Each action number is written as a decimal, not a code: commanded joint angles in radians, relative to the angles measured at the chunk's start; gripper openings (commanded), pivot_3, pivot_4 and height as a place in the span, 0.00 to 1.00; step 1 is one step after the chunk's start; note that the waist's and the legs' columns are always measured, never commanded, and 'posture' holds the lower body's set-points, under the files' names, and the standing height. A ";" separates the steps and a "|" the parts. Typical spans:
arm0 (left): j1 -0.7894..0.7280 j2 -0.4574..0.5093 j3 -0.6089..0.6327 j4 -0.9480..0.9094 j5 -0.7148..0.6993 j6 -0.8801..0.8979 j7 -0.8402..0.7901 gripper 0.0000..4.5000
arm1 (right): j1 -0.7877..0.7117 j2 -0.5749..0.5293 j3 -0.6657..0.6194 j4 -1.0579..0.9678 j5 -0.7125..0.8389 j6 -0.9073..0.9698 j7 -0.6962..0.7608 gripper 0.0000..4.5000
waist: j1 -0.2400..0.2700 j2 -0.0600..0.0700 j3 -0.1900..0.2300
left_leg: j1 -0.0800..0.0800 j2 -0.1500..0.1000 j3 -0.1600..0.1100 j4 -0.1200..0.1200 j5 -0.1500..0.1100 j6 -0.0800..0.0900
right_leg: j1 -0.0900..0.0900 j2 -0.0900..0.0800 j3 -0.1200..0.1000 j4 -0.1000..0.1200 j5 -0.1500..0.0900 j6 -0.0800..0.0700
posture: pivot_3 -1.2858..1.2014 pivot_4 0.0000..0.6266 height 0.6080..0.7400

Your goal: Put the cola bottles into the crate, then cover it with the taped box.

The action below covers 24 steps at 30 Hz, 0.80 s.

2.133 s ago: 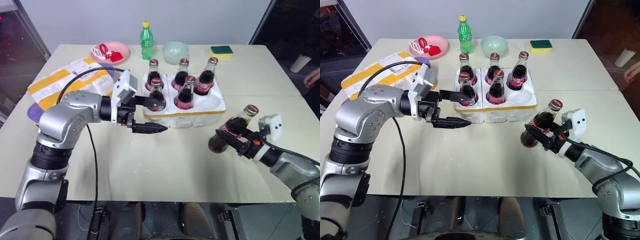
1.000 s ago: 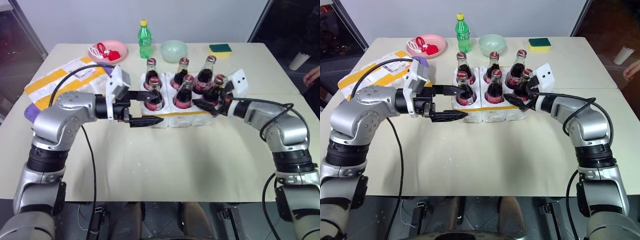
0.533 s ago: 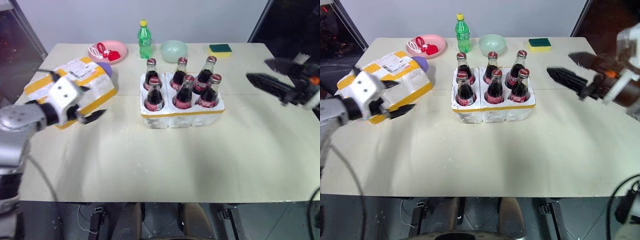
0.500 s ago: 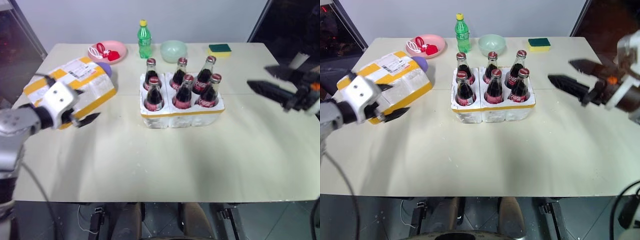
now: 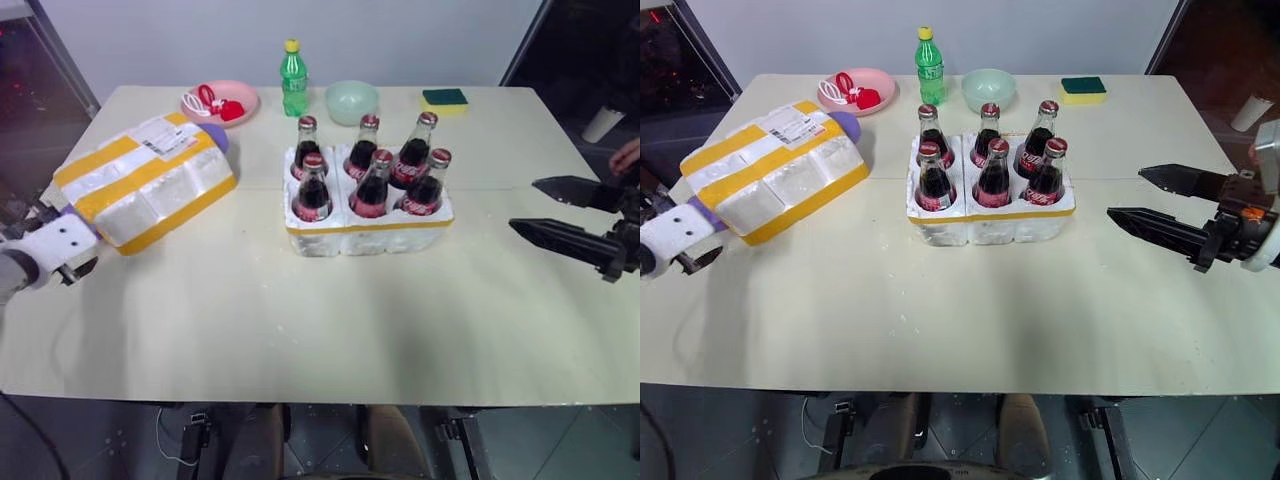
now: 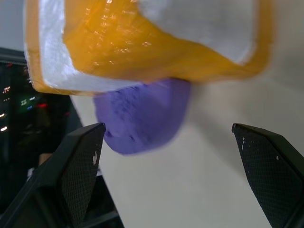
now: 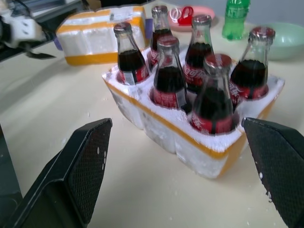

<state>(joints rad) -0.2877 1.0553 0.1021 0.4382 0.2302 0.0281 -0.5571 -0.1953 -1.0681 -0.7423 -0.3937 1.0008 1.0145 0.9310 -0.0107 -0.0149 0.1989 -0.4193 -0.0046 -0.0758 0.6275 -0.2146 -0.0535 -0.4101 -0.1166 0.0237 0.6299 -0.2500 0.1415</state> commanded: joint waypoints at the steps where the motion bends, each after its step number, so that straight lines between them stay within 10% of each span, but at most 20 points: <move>1: -0.103 -0.026 -0.079 0.142 0.108 -0.039 0.119 1.00 | -0.020 -0.021 -0.042 -0.011 0.030 -0.011 -0.019 1.00 | 0.000 0.000 0.000 | 0.000 0.000 0.000 0.000 0.000 0.000 | 0.000 0.000 0.000 0.000 0.000 0.000 | 0.52 0.24 0.99; 10: -0.360 -0.123 -0.224 0.514 0.213 -0.139 0.299 1.00 | -0.016 -0.027 -0.097 0.010 0.037 -0.005 -0.057 1.00 | 0.001 -0.001 0.000 | 0.002 0.000 0.000 0.002 0.000 0.000 | 0.002 0.000 0.000 0.001 0.001 0.002 | 0.52 0.24 0.99; 19: -0.434 -0.124 -0.251 0.608 0.216 -0.170 0.323 0.18 | 0.036 -0.017 -0.112 -0.008 0.017 -0.035 -0.062 1.00 | 0.003 0.000 -0.001 | 0.003 0.000 0.000 0.002 0.000 0.000 | 0.003 0.000 0.000 0.001 0.001 0.002 | 0.52 0.24 0.99; 24: -0.526 -0.112 -0.226 0.532 0.197 -0.198 0.330 0.08 | 0.050 -0.016 -0.106 0.012 0.002 -0.054 -0.068 1.00 | 0.005 -0.001 -0.001 | 0.004 0.000 0.000 0.002 0.000 0.000 | 0.005 0.000 0.000 0.001 0.001 0.003 | 0.52 0.24 0.99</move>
<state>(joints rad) -0.7572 0.9318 -0.1438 1.0359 0.4471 -0.1423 -0.2192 -0.1432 -1.0765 -0.8081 -0.3856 1.0098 0.9829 0.8668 -0.0059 -0.0162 0.1981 -0.4151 -0.0048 -0.0759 0.6299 -0.2144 -0.0536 -0.4049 -0.1164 0.0235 0.6307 -0.2489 0.1441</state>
